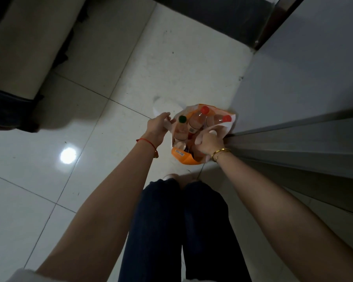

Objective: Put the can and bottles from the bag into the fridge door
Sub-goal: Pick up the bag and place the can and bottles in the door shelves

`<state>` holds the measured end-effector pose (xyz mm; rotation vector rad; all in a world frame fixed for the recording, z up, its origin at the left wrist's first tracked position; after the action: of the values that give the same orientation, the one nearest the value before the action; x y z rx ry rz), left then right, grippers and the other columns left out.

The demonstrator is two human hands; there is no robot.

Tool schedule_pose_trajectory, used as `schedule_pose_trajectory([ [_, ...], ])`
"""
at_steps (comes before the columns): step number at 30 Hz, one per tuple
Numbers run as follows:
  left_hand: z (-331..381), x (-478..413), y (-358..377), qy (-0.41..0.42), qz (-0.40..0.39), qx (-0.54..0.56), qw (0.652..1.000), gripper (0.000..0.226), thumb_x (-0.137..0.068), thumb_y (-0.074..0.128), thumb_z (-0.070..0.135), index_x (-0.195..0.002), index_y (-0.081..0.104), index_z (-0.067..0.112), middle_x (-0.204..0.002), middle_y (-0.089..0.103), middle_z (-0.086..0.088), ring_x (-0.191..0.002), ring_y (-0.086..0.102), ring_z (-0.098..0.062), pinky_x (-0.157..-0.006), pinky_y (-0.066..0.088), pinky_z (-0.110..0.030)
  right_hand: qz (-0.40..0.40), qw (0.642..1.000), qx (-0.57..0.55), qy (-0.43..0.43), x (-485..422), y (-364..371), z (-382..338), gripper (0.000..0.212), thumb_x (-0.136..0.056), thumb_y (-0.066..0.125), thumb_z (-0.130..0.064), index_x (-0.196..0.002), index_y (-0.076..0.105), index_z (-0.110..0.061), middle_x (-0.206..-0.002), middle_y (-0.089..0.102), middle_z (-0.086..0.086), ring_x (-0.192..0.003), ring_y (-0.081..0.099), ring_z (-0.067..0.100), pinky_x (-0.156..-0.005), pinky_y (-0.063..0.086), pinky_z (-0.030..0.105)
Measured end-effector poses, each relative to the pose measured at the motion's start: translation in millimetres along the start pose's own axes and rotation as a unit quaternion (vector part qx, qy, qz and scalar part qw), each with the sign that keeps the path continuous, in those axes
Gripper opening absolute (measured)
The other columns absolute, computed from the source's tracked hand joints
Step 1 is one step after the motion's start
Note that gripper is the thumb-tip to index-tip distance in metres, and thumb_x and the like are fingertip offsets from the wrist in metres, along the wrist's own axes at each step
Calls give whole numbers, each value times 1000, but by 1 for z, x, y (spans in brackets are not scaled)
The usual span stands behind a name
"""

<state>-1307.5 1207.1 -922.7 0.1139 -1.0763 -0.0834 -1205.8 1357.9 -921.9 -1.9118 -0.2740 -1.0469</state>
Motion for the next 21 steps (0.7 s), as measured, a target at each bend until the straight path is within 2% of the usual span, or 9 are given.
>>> schedule_pose_trajectory([
  [2, 18, 12, 9, 13, -20, 0, 1000, 11, -87, 67, 7, -81, 61, 0, -67, 57, -8, -65, 63, -20, -70, 54, -31, 3, 1000, 15, -26, 9, -7, -4, 39, -97, 45, -37, -113, 59, -5, -105, 63, 12, -98, 62, 29, -87, 54, 44],
  [4, 38, 27, 18, 45, -31, -77, 996, 12, -85, 70, 12, -83, 66, 1, -63, 55, -5, -59, 58, -18, -66, 51, -29, 30, 999, -3, -37, 17, -15, -6, 44, -94, 45, -50, -104, 61, -10, -92, 62, 5, -90, 61, 24, -82, 55, 40],
  [7, 48, 49, 28, 89, -29, -276, 957, 21, -88, 67, 22, -90, 68, 2, -70, 58, -4, -65, 56, -16, -67, 47, -26, 64, 994, -80, -24, 29, -31, -9, 33, -96, 47, -36, -75, 57, -12, -73, 57, 3, -77, 60, 24, -72, 51, 35],
  [9, 41, 65, 34, 109, -39, -327, 938, 27, -93, 60, 23, -100, 69, -1, -74, 58, -2, -69, 55, -15, -64, 46, -20, 87, 985, -148, 8, 39, -46, -10, 35, -96, 46, -23, -62, 49, -16, -67, 54, 2, -73, 58, 24, -67, 45, 32],
  [11, 34, 82, 41, 119, -44, -348, 929, 29, -97, 52, 21, -110, 67, -1, -76, 58, -2, -67, 53, -10, -53, 44, -11, 95, 973, -207, 43, 47, -59, -8, 33, -97, 40, -17, -68, 54, -10, -75, 58, 7, -79, 58, 26, -70, 43, 31],
  [13, 30, 98, 48, 116, -39, -370, 921, 29, -96, 48, 18, -112, 65, 1, -77, 59, -5, -67, 54, -13, -50, 43, -13, 109, 955, -262, 87, 56, -65, 2, 29, -96, 38, -15, -84, 61, -1, -85, 60, 12, -86, 58, 27, -76, 46, 32],
  [16, 33, 125, 58, 121, -28, -372, 920, 26, -94, 47, 16, -110, 63, 3, -89, 62, -11, -81, 58, -25, -67, 49, -29, 132, 938, -296, 121, 82, -74, 10, 24, -94, 40, -11, -81, 57, -1, -74, 55, 8, -83, 58, 30, -66, 43, 31],
  [19, 48, 158, 55, 133, -11, -365, 922, 26, -94, 46, 19, -111, 60, 5, -102, 67, -16, -92, 63, -31, -84, 55, -43, 131, 938, -299, 120, 109, -87, -1, 30, -95, 40, -17, -84, 63, 0, -83, 60, 15, -84, 57, 33, -74, 48, 38],
  [21, 65, 184, 48, 140, 1, -359, 923, 29, -93, 46, 24, -111, 60, 7, -110, 67, -19, -99, 64, -34, -88, 55, -47, 136, 934, -309, 115, 129, -103, -17, 27, -94, 40, -19, -74, 56, -9, -69, 52, 4, -71, 52, 25, -61, 45, 32],
])
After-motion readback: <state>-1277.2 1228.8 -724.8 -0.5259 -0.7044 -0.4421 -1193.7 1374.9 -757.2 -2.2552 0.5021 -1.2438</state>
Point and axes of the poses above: each hand's wrist, its own x-axis away from the middle knuckle, its own y-axis out of the palm, z = x × y, the point moved 7 cm from there along -x, towards the middle knuckle
